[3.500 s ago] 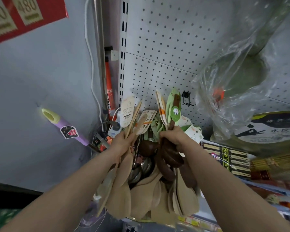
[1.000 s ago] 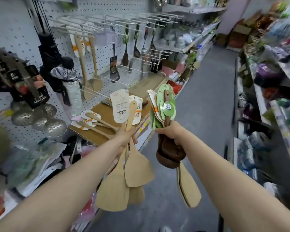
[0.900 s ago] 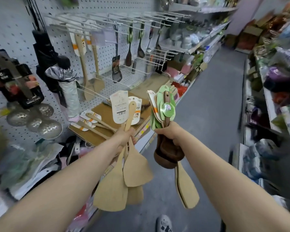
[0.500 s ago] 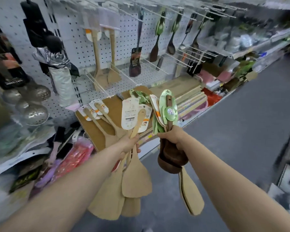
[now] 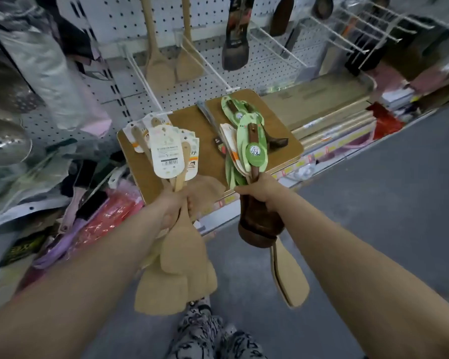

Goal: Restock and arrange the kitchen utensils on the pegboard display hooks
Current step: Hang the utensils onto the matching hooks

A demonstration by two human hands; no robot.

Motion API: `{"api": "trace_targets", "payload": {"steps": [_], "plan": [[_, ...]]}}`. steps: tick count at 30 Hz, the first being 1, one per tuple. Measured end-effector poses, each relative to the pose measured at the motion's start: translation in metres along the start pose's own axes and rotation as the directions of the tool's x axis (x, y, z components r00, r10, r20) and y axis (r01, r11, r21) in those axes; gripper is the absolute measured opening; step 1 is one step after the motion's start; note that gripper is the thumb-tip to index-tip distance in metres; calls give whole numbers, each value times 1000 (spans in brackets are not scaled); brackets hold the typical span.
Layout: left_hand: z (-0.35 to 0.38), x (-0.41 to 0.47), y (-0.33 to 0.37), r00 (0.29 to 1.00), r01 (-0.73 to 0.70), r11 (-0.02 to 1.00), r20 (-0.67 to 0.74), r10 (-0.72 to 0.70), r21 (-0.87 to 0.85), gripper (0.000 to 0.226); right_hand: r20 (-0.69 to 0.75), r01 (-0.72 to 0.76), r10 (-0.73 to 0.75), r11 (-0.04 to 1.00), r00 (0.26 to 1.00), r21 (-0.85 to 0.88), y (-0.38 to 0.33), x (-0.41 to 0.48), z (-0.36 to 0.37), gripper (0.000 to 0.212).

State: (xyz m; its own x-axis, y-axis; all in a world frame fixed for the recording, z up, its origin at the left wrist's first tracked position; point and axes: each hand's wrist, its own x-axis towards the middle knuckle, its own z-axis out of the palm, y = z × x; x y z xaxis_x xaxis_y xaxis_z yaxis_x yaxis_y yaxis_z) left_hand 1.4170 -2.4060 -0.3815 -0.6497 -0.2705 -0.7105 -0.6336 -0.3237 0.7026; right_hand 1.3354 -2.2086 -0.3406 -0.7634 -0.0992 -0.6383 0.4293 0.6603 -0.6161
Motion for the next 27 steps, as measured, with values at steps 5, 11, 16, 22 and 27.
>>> {"api": "trace_targets", "payload": {"steps": [5, 11, 16, 22, 27], "plan": [[-8, 40, 20, 998, 4, 1000, -56, -5, -25, 9, 3, 18, -19, 999, 1000, 51, -19, 37, -2, 51], [-11, 85, 32, 985, 55, 992, -156, -72, -113, 25, 80, 34, -34, 999, 996, -2, -39, 94, 0, 59], [-17, 126, 49, 976, -29, 986, -216, -8, -165, 13, 133, 114, -104, 991, 986, -64, -54, 138, 7, 57], [-19, 169, 53, 948, -127, 988, -282, 146, 85, 39, 171, 159, -138, 981, 976, -116, -60, 172, 20, 64], [-10, 183, 59, 856, -239, 933, -396, 333, 269, 33, 194, 148, -130, 986, 972, -82, -66, 190, 27, 57]]}}
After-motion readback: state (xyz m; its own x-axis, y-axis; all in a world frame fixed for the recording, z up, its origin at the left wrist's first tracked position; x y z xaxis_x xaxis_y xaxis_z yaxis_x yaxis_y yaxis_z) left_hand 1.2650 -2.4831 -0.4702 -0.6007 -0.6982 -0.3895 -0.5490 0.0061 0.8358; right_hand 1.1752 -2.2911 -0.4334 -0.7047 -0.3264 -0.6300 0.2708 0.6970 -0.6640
